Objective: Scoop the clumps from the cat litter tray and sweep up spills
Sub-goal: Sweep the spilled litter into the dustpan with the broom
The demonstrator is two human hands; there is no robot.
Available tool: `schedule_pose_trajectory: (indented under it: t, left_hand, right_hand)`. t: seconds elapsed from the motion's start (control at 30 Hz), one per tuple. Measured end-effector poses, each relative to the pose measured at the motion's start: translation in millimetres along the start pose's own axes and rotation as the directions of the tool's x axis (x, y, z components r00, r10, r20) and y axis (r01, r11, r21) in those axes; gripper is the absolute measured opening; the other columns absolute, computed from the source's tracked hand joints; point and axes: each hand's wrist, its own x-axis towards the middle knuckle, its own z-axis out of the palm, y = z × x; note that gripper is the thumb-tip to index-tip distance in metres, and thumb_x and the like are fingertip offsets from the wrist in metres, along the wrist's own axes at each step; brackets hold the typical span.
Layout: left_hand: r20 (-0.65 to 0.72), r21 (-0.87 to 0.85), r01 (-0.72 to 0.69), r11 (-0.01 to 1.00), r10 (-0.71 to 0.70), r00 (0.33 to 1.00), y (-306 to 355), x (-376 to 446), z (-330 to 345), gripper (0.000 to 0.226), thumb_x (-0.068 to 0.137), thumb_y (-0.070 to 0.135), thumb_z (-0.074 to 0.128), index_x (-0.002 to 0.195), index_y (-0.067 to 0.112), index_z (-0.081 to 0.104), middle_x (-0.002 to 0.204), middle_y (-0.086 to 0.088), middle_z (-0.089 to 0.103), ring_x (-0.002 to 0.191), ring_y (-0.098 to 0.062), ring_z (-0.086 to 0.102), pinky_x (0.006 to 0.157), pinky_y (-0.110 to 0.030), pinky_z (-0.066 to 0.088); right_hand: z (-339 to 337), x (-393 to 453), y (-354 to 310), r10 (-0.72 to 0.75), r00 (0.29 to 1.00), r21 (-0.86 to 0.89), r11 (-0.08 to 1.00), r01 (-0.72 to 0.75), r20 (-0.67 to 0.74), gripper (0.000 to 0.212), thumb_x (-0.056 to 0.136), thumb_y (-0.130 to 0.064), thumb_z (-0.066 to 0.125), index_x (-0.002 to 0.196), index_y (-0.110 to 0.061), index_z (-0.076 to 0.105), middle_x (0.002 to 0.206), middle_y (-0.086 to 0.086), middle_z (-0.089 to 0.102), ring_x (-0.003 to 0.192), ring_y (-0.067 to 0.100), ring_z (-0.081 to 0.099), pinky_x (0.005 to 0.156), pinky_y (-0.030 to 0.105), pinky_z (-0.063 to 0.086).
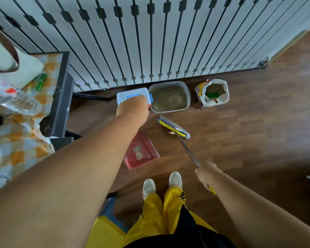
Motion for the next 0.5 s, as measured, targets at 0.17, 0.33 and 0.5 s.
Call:
schedule_pose_trajectory:
  t: [0.17,0.33,0.5]
  left_hand:
    - [-0.007,0.006,0.009,1.0,-0.009,1.0,1,4,5,0.029,0.098,0.025,0.053,0.125,0.014,0.054,0.099,-0.009,0.06,0.079,-0.028,0.053,0.062,-0.037,0.041]
    - [0.015,0.006,0.024,1.0,-0.024,1.0,7,12,3,0.029,0.099,0.022,0.052,0.126,0.013,0.055,0.095,-0.008,0.058,0.079,-0.028,0.05,0.065,-0.037,0.04]
    - [0.037,0.022,0.039,0.999,-0.04,0.999,7,15,0,0.03,0.097,0.019,0.052,0.126,0.012,0.055,0.096,-0.01,0.058,0.08,-0.028,0.051,0.062,-0.038,0.039]
  right_hand:
    - [15,-6,-13,-0.085,0.983,-0.135,0.985,0.107,0.161,0.057,0.084,-0.017,0.076,0.137,-0.01,0.056,0.133,0.009,0.055,0.115,0.028,0.062,0.073,0.031,0.05]
    - [-15,-24,18,-0.082,0.956,0.496,0.865,-0.072,0.281,0.026,0.103,-0.029,0.049,0.121,-0.012,0.056,0.073,0.009,0.054,0.051,0.018,0.05,0.047,0.025,0.038]
    - [-29,-50,26,-0.129,0.921,0.619,0.773,-0.139,0.368,0.027,0.101,-0.037,0.054,0.124,-0.024,0.057,0.078,0.009,0.053,0.044,0.01,0.042,0.046,0.022,0.035]
